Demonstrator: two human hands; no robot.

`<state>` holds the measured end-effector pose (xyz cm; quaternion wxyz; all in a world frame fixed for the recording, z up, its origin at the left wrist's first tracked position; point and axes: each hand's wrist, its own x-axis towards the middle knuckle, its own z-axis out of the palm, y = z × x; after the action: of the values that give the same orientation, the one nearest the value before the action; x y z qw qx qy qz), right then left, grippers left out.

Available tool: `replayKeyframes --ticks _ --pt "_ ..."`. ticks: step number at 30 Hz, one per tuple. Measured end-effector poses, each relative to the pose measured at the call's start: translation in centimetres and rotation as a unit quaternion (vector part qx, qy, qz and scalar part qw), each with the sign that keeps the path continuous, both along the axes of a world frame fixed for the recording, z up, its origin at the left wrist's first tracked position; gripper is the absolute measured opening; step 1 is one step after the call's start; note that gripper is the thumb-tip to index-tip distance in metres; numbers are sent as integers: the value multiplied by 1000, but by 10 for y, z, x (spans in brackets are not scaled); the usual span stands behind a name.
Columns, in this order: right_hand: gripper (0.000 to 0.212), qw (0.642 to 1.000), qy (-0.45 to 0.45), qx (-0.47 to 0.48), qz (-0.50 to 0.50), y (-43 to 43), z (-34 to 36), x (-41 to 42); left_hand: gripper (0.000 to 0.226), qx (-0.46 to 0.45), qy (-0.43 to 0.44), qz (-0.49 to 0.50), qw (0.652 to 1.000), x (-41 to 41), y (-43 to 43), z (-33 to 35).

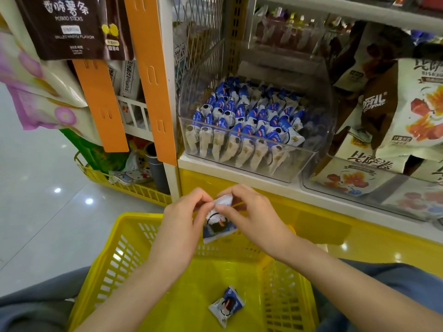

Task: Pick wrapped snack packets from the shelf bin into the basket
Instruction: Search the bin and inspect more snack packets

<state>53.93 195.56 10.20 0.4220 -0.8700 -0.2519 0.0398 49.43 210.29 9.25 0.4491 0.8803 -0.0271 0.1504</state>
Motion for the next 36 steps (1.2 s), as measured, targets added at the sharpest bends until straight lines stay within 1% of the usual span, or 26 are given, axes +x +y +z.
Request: replayKeyframes --ticks 2,4,5,7,10,11,13,15,16,18,19,20,21,22,24,25,27,30,32,34,36 --pt "6 999 39 20 -12 1 0 0 13 -1 1 1 1000 0 -2 -1" --pt "3 996 75 50 -26 1 1 2 16 -13 2 13 1000 0 -3 0" --pt "2 995 78 63 -30 1 2 3 17 -22 6 18 1000 1 -3 2" --pt "5 997 37 69 -23 2 4 1 20 -51 20 20 998 4 -3 4" --pt "10 996 -93 5 8 0 6 -2 22 -111 65 6 992 8 -3 5" --pt "11 993 -117 -15 12 -1 7 -3 23 -130 79 0 988 9 -2 5" --pt "11 992 -121 -21 2 -2 8 -2 22 -167 101 -1 981 12 -2 4" --pt "10 994 -103 4 -26 -2 8 -1 18 -195 107 24 975 13 -2 3" --pt "10 994 -93 19 -45 -2 7 -1 16 -196 99 46 975 14 -2 2" --pt "9 992 -78 50 -87 -3 8 1 19 -156 73 87 981 13 -1 0" --pt "8 989 -70 74 -104 -3 9 2 18 -139 81 93 983 13 0 0" --pt "6 986 -63 102 -112 -4 11 3 16 -147 111 88 979 14 1 -1" --pt "5 984 -65 122 -112 -5 13 3 18 -186 155 78 967 16 0 -1" --pt "5 984 -76 127 -101 -5 15 3 26 -245 204 67 945 17 -2 1" --pt "5 988 -109 102 -43 -5 17 1 41 -363 278 53 888 19 -3 5" --pt "6 988 -130 80 -7 -5 15 -1 45 -409 286 49 865 19 -3 8" --pt "11 982 -180 22 50 -5 12 -5 44 -467 265 38 843 18 0 9" --pt "15 955 -263 -91 100 -8 11 -6 33 -486 232 20 843 16 3 11" --pt "12 945 -277 -119 126 -8 12 -5 29 -471 228 32 851 14 3 13" --pt "17 956 -252 -91 120 -7 12 -6 29 -458 223 69 858 13 1 14" --pt "22 984 -169 -18 61 -3 14 -9 29 -447 216 93 863 14 0 14"
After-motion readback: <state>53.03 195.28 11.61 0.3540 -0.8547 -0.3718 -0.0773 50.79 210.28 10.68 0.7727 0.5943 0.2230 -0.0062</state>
